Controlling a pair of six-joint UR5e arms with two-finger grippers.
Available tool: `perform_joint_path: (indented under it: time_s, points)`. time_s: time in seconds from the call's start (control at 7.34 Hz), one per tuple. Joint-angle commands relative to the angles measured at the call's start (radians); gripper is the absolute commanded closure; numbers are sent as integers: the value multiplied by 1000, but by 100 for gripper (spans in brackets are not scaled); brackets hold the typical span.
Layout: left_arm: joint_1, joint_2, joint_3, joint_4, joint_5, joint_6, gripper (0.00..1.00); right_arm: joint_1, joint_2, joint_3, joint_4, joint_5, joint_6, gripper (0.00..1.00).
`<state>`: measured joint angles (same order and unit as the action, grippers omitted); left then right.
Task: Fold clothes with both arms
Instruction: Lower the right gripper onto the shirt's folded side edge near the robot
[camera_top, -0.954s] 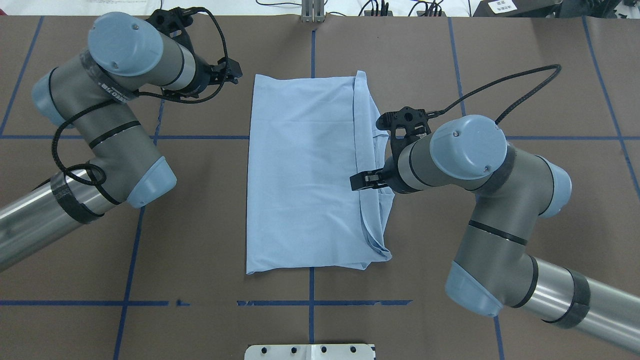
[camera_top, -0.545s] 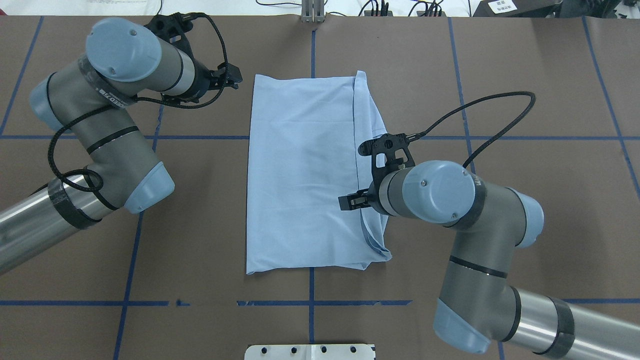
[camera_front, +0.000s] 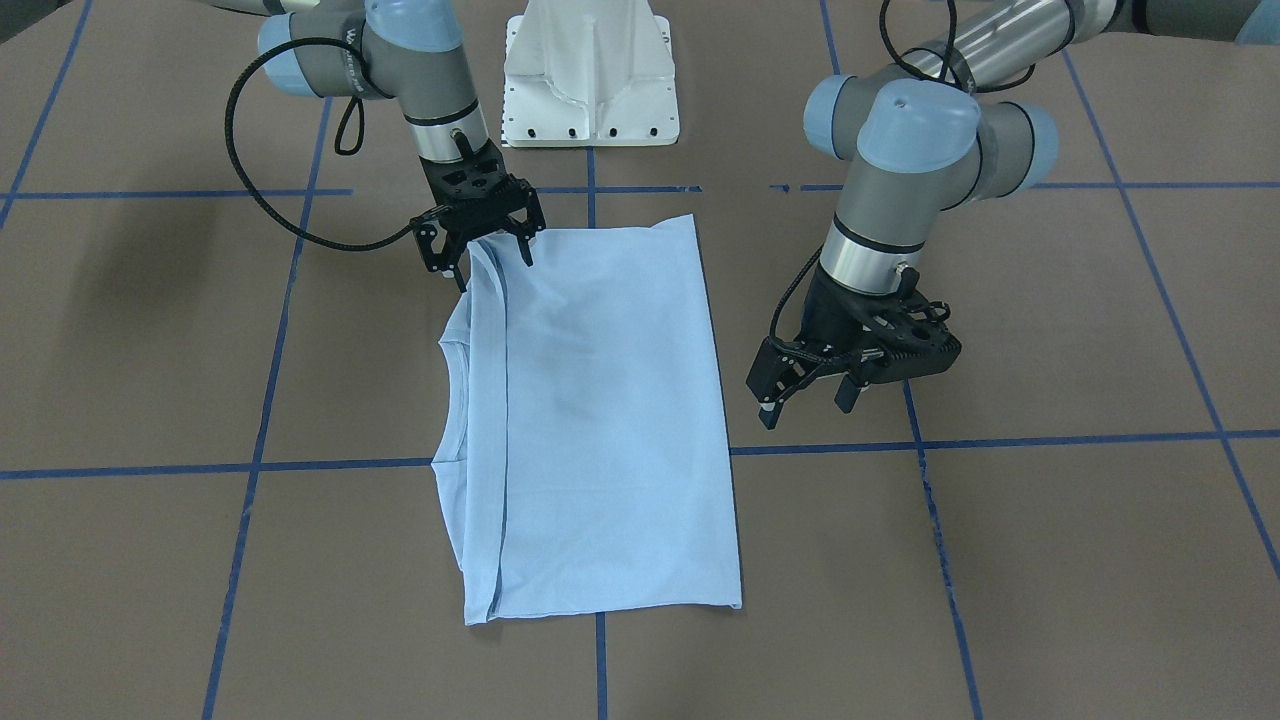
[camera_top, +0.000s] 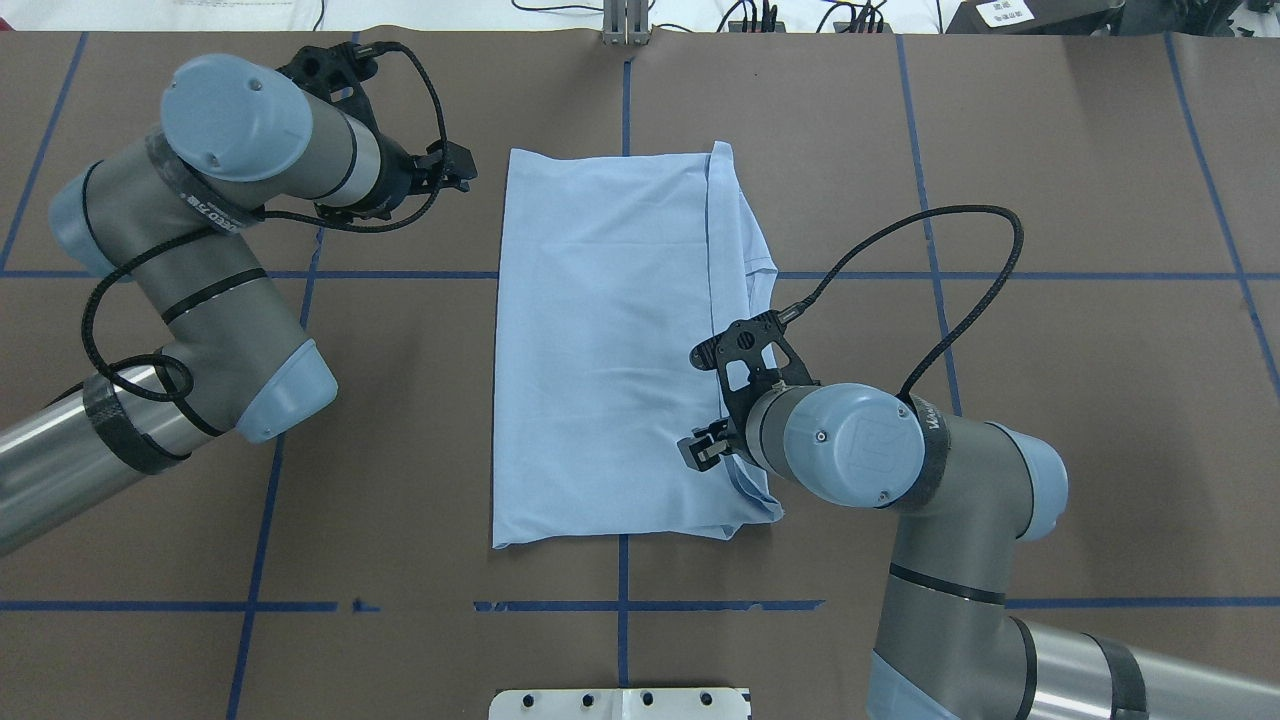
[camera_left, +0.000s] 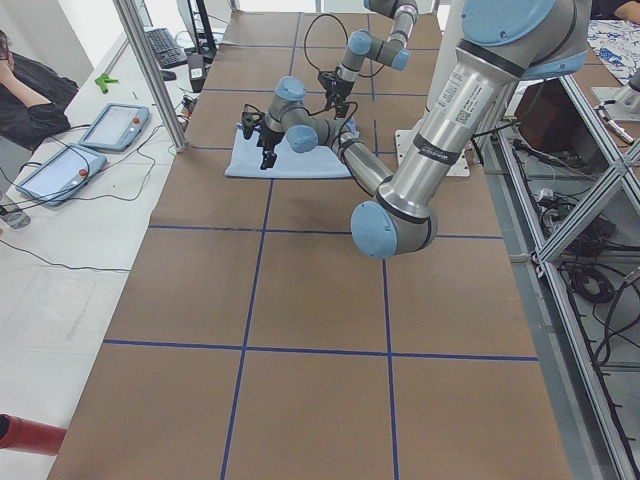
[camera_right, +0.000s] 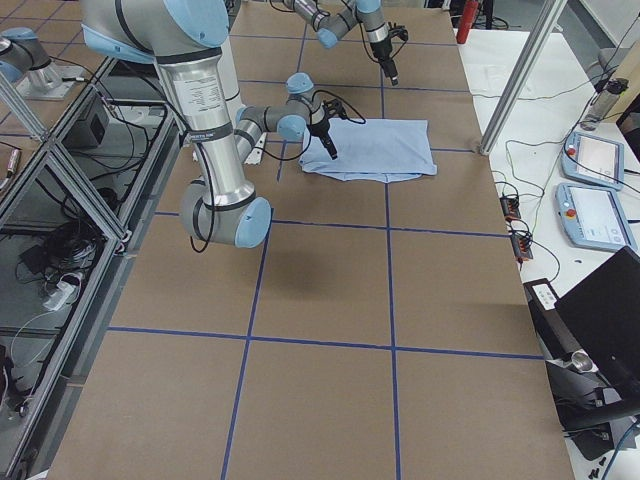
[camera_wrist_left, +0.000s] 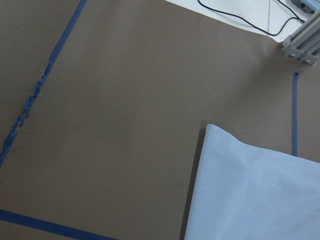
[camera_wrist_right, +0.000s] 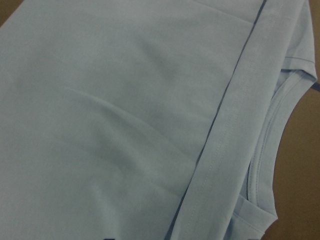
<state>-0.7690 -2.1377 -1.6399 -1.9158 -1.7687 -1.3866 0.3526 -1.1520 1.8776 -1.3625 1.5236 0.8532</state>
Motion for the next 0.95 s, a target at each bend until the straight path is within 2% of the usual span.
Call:
perform_joint_path:
  time_s: [0.0,0.27,0.41,0.82]
  points:
    - [4,2,-3,-2,0,-17,0,-30,-12,2,-1,4,-39,28]
    - [8,2,-1,-2,-2,-26,0,-40,-31,14,-1,21,-51,39]
    - [8,2,-3,-3,-2,-38,0,-44,-44,17,-1,24,-51,48]
    - [19,2,-3,-5,-2,-69,0,-58,-69,38,-3,24,-51,53]
